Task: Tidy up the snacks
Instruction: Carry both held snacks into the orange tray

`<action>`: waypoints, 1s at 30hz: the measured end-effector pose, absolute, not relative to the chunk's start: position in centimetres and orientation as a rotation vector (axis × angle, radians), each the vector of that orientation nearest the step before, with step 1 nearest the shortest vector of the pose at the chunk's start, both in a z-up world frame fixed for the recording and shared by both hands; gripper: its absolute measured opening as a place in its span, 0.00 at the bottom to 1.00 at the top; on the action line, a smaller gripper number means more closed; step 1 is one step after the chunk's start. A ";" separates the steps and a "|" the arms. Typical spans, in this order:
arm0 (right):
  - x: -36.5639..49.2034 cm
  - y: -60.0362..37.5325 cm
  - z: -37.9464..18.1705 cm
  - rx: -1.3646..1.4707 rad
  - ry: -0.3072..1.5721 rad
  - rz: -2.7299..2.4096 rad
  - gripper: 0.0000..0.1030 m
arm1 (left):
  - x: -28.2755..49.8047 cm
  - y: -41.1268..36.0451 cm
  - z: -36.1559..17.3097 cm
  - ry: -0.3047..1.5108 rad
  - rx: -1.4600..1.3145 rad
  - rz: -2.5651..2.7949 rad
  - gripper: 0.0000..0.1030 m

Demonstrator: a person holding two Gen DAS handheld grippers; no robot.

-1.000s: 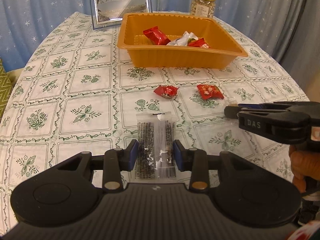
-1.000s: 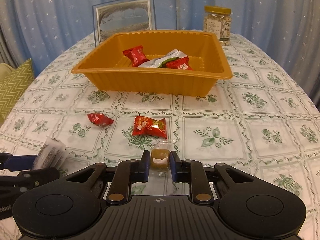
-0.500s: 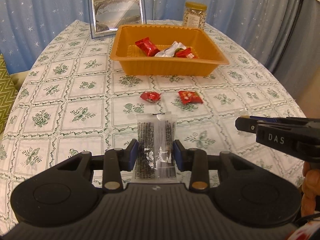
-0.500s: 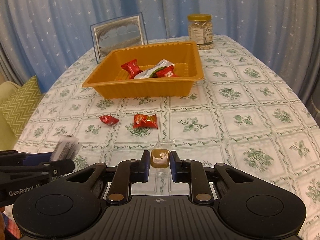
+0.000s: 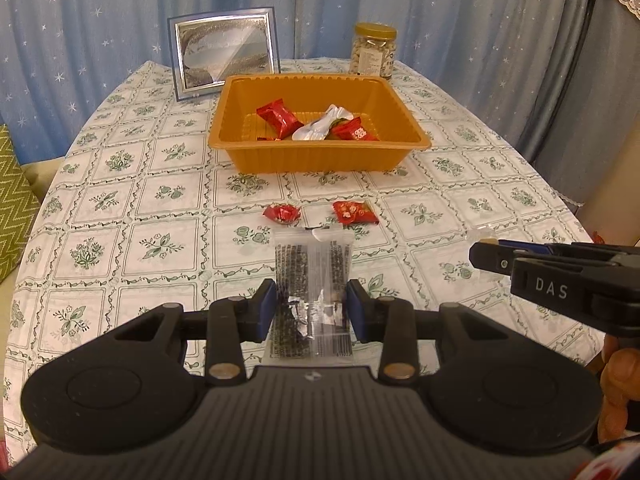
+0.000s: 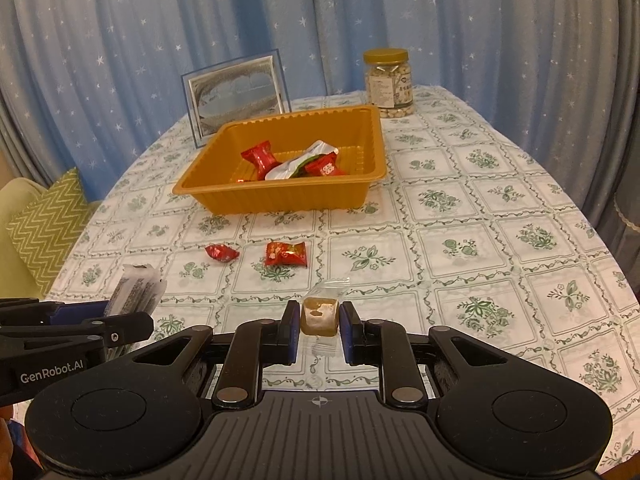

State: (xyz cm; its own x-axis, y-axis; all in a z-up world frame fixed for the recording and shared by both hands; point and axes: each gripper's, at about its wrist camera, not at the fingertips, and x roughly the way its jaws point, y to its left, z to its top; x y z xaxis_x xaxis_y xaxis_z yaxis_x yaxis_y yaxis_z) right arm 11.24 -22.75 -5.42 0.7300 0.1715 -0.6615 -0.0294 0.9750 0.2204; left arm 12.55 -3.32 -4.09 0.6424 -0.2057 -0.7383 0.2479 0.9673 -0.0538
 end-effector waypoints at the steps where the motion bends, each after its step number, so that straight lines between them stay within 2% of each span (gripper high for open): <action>1: 11.3 -22.8 -5.3 0.204 0.746 0.111 0.20 | 12.7 -3.4 -4.0 0.834 0.053 -0.259 0.33; 10: 14.9 -24.7 -3.4 0.220 0.723 0.113 0.20 | 16.7 -4.1 -2.2 0.798 0.039 -0.279 0.33; 20: 24.3 -26.8 -0.4 0.246 0.681 0.141 0.20 | 25.8 -5.4 0.3 0.735 0.048 -0.284 0.34; 30: 31.5 -27.0 -2.0 0.292 0.726 0.150 0.20 | 33.8 -5.5 -1.9 0.771 0.068 -0.253 0.34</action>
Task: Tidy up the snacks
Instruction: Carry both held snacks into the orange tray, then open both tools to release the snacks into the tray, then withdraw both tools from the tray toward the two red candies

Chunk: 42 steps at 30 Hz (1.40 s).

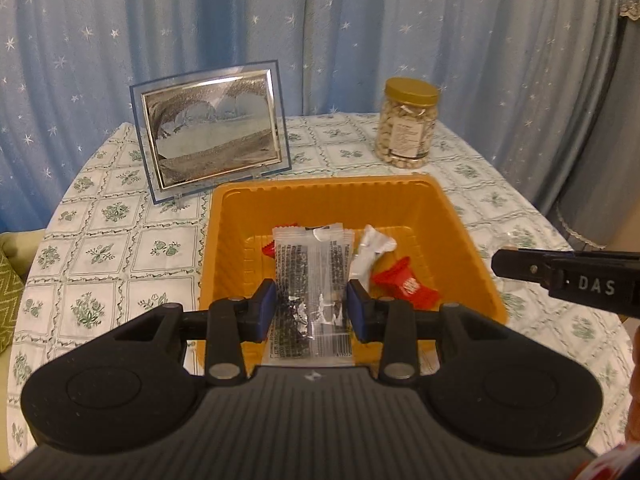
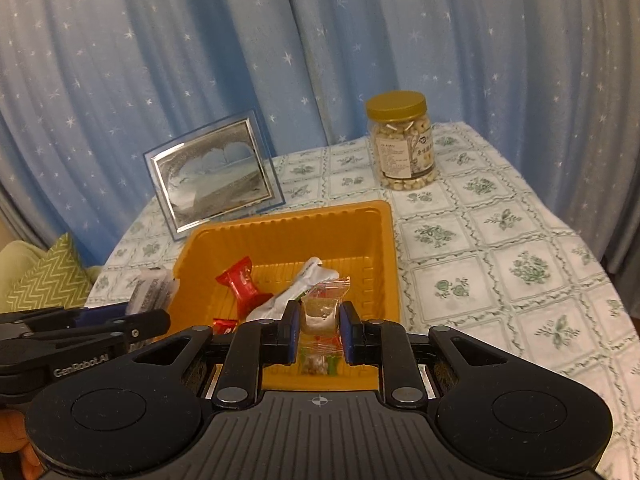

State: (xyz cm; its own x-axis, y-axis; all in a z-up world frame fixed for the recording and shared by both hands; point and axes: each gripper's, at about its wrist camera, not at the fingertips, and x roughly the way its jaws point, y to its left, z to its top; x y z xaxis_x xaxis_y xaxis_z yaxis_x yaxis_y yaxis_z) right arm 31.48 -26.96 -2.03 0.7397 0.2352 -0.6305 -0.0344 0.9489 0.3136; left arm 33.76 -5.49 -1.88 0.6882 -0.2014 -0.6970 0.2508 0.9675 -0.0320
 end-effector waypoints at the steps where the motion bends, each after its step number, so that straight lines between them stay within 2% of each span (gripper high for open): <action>1: 31.8 -26.9 -2.2 0.292 0.728 0.150 0.20 | 34.2 -5.5 -2.2 0.772 0.065 -0.249 0.34; 3: 32.3 -26.9 -2.7 0.295 0.735 0.150 0.20 | 35.1 -5.4 -2.7 0.774 0.052 -0.247 0.35; 6: 32.9 -26.8 -3.2 0.299 0.744 0.149 0.20 | 36.0 -5.0 -3.1 0.753 0.037 -0.244 0.48; 15: 33.6 -26.4 -4.1 0.312 0.759 0.160 0.21 | 34.4 -2.6 -3.1 0.738 0.003 -0.213 0.48; 23: 34.9 -26.0 -3.7 0.391 0.738 0.210 0.21 | 32.5 -1.6 -3.3 0.740 -0.016 -0.208 0.54; 24: 35.0 -26.0 -3.7 0.400 0.733 0.215 0.24 | 32.3 -1.5 -3.3 0.739 -0.015 -0.204 0.57; 25: 35.0 -26.0 -3.6 0.400 0.725 0.212 0.39 | 32.1 -1.4 -3.3 0.738 -0.014 -0.202 0.58; 27: 34.6 -26.1 -3.3 0.406 0.700 0.205 0.60 | 31.4 -1.2 -3.3 0.736 -0.011 -0.198 0.59; 42: 23.9 -27.0 -4.5 0.401 0.804 0.076 0.61 | 22.4 0.0 -3.2 0.741 -0.036 -0.163 0.71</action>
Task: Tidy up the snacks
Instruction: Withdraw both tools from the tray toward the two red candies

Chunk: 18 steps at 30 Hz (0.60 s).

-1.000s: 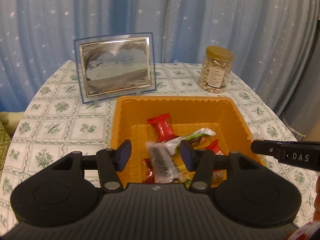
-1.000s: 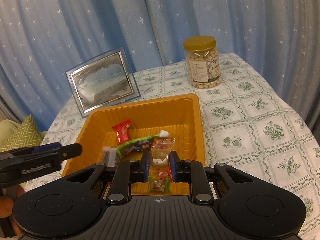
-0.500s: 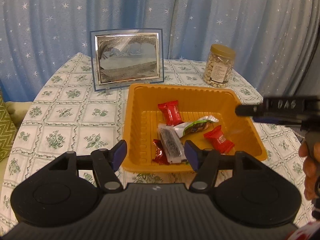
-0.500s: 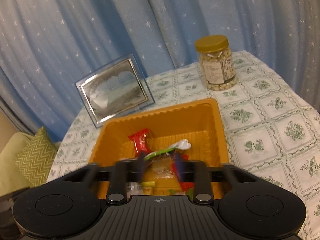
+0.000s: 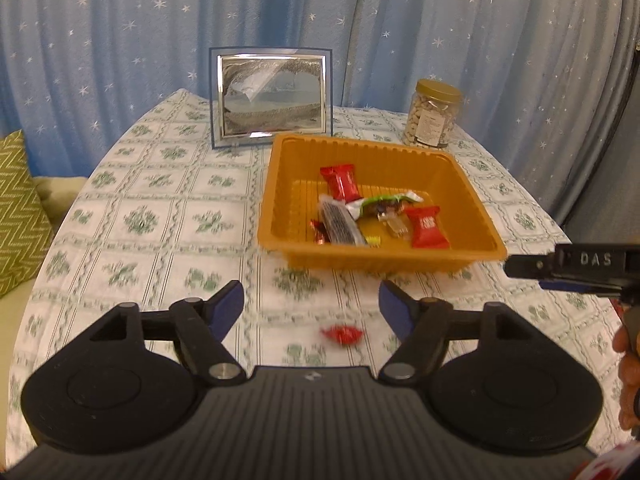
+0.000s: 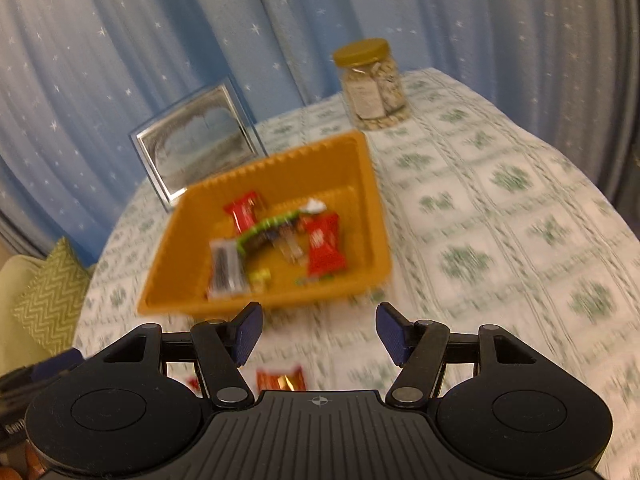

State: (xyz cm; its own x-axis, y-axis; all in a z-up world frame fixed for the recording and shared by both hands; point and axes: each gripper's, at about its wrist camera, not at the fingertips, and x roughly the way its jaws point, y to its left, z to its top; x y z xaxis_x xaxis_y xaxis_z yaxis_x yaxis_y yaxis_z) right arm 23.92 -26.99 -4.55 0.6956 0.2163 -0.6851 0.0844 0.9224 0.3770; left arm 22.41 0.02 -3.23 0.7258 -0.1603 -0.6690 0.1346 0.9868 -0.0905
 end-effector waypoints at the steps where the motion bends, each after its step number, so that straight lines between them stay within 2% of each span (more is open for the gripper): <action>1: 23.1 -26.9 -4.5 0.395 0.807 0.066 0.61 | 21.7 0.1 -3.3 0.745 -0.034 -0.157 0.71; 18: 11.6 -24.5 -2.7 0.263 0.815 0.058 0.61 | 11.0 0.0 -3.4 0.803 -0.022 -0.148 0.73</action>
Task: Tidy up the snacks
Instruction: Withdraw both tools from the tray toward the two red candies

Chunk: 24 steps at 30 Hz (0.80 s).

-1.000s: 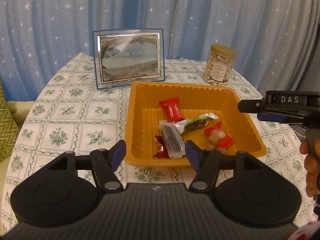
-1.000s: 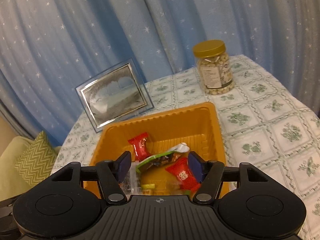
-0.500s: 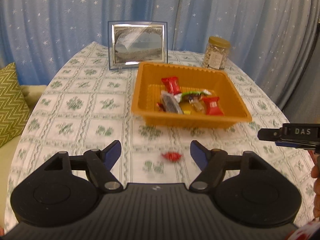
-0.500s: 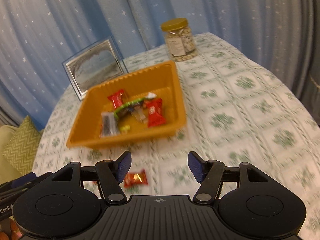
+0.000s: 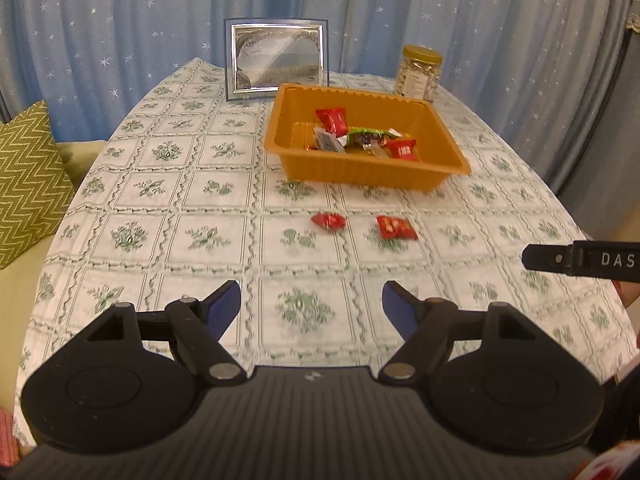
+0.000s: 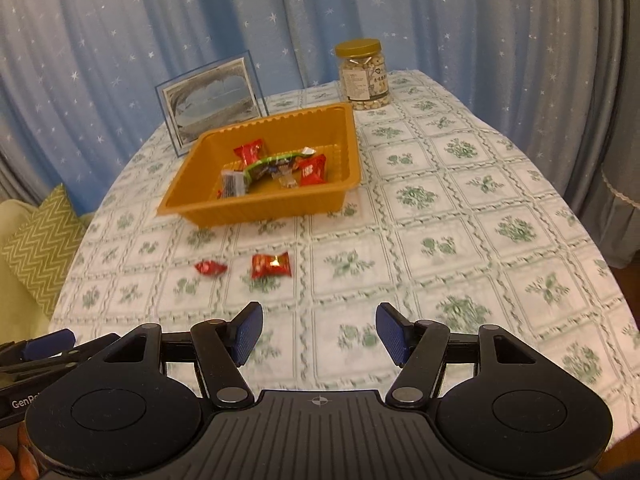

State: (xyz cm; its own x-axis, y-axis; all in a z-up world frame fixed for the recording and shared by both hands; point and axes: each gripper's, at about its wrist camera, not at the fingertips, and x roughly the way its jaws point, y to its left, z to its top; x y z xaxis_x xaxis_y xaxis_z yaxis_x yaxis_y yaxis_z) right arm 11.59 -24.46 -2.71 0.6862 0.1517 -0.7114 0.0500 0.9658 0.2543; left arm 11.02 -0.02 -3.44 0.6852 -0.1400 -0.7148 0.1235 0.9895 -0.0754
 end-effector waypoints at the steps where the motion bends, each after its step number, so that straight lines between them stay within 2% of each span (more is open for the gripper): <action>1: 11.2 -24.5 -2.6 0.264 0.814 0.057 0.61 | 10.6 0.1 -3.4 0.802 -0.021 -0.146 0.73; 24: 8.4 -24.4 -2.2 0.254 0.814 0.055 0.61 | 7.9 0.5 -2.3 0.789 -0.021 -0.141 0.76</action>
State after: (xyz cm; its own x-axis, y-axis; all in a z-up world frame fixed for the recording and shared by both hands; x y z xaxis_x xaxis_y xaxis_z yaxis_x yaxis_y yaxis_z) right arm 8.38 -24.36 -2.16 0.6868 0.1458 -0.7120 0.0490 0.9682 0.2455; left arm 7.88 0.48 -2.34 0.6956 -0.1339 -0.7059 0.1181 0.9904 -0.0715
